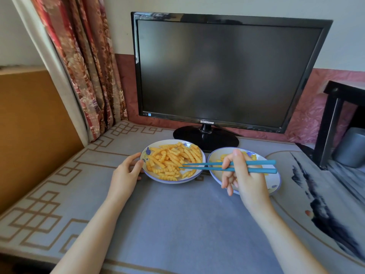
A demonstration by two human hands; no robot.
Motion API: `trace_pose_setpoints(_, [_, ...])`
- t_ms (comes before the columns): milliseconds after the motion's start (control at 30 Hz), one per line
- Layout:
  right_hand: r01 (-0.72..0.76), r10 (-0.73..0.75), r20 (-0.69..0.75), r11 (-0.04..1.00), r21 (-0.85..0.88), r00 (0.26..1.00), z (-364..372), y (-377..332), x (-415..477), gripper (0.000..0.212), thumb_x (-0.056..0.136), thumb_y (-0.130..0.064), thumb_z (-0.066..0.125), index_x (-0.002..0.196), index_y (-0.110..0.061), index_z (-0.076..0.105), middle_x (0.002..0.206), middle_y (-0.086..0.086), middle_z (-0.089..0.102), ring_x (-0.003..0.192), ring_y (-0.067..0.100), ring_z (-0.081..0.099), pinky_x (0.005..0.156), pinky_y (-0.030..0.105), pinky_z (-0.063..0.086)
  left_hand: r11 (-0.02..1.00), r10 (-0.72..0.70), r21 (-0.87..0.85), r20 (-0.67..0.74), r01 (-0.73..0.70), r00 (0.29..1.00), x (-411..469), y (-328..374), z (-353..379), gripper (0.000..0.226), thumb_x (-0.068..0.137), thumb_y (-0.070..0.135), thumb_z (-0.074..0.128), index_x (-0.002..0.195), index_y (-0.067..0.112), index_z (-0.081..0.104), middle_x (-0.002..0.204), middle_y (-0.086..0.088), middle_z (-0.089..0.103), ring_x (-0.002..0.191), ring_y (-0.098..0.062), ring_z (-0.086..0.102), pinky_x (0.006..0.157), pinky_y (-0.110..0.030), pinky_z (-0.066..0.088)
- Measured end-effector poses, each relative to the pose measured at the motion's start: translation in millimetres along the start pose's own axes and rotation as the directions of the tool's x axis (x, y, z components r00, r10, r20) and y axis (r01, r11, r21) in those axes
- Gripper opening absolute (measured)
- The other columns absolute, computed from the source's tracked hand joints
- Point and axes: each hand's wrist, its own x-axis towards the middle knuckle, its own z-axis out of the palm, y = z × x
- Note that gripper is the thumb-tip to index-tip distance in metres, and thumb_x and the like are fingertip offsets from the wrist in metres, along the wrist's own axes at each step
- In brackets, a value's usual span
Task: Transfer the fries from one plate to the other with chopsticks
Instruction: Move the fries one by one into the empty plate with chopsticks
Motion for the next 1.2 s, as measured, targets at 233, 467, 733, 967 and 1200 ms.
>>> trace_pose_setpoints(233, [-0.025,0.025,-0.012,0.999,0.044,1.000,-5.9,-5.1,1.7,0.045,0.103,-0.026,0.035,0.066,-0.007,0.052,0.043,0.018,0.050,0.030,0.019,0.039,0.036,0.015,0.030,1.000,-0.001,-0.012,0.003,0.001,1.000,0.4,-1.1,0.2,0.029,0.097,0.017,0.048,0.125,0.016,0.058,0.095,-0.001,0.068,0.069,-0.002,0.060,0.053,-0.005,0.046])
trace_pose_setpoints(467, [-0.083,0.078,0.049,0.989,0.125,0.996,-6.9,-13.0,0.7,0.046,0.101,-0.026,0.030,0.066,-0.005,0.050,0.040,0.016,0.050,0.028,0.019,0.039,0.036,0.017,0.029,1.000,0.003,-0.003,0.004,-0.003,1.000,0.5,-1.0,0.4,0.029,0.097,0.016,0.048,0.124,0.016,0.058,0.094,-0.001,0.067,0.065,-0.001,0.059,0.052,-0.005,0.045])
trace_pose_setpoints(733, [-0.053,0.040,0.111,0.992,0.117,0.993,4.5,-9.8,-3.5,0.043,0.087,-0.040,0.037,0.068,-0.006,0.053,0.047,0.028,0.048,0.030,0.014,0.044,0.034,0.016,0.031,1.000,0.002,-0.003,0.010,-0.002,1.000,0.9,-1.8,0.5,0.029,0.097,0.016,0.048,0.125,0.016,0.058,0.095,-0.002,0.068,0.068,-0.001,0.060,0.052,-0.005,0.046])
trace_pose_setpoints(967, [-0.039,0.042,-0.025,0.993,0.110,0.999,3.6,-10.1,-3.8,0.047,0.102,-0.027,0.032,0.063,-0.008,0.049,0.042,0.019,0.048,0.029,0.017,0.039,0.035,0.017,0.028,1.000,-0.011,-0.014,-0.001,0.011,1.000,0.9,-1.6,1.0,0.028,0.097,0.016,0.048,0.123,0.017,0.059,0.084,0.007,0.066,0.064,-0.002,0.059,0.052,-0.003,0.044])
trace_pose_setpoints(1200, [-0.047,0.074,-0.331,0.995,0.089,0.941,-27.0,-21.3,8.5,0.044,0.102,-0.031,0.033,0.066,-0.010,0.047,0.039,0.009,0.049,0.030,0.020,0.037,0.036,0.020,0.028,1.000,-0.013,-0.024,0.000,0.013,1.000,1.7,-3.0,1.2,0.029,0.097,0.016,0.048,0.124,0.016,0.058,0.089,0.002,0.068,0.070,-0.004,0.060,0.053,-0.004,0.045])
